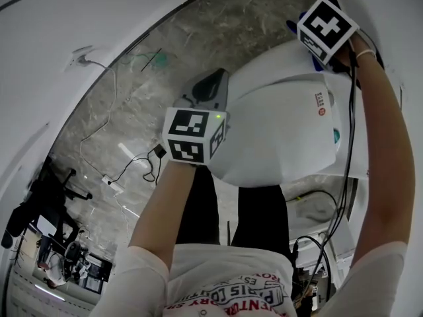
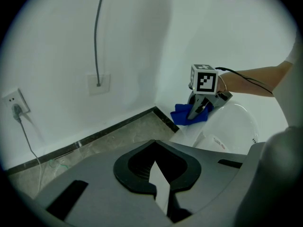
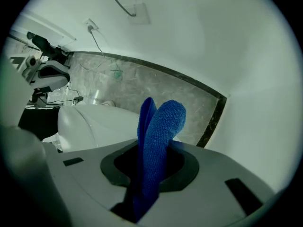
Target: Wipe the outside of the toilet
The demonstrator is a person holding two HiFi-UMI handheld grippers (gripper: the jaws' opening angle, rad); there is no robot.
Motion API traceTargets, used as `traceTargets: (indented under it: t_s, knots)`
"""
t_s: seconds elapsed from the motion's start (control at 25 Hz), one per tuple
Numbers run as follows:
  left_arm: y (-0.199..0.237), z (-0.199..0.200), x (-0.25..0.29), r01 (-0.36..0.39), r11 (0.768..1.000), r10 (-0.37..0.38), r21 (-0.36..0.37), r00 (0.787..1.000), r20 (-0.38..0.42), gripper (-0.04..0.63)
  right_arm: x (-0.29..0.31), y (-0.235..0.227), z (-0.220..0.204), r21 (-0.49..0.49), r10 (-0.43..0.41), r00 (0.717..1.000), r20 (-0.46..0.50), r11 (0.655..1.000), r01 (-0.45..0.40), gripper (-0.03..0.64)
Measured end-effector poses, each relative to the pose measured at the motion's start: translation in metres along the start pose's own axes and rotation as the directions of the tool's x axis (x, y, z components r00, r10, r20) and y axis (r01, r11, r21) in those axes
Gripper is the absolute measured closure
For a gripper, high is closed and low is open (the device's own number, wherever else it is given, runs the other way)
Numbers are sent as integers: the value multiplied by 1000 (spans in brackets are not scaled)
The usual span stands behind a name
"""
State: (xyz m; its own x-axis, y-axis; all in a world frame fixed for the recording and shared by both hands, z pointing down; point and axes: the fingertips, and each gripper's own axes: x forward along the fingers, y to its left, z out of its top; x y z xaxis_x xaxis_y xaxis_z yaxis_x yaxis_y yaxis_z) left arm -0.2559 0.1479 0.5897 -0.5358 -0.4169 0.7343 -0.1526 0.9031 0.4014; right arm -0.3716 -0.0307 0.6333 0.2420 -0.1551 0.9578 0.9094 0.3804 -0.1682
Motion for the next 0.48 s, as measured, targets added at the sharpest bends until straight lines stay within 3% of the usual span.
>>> traceTargets:
  t_s: [0.48]
  knots:
    - [40, -45, -26, 25, 1000, -25, -14, 1000, 6, 589, 62, 85, 59, -125, 93, 996, -14, 988, -94, 540]
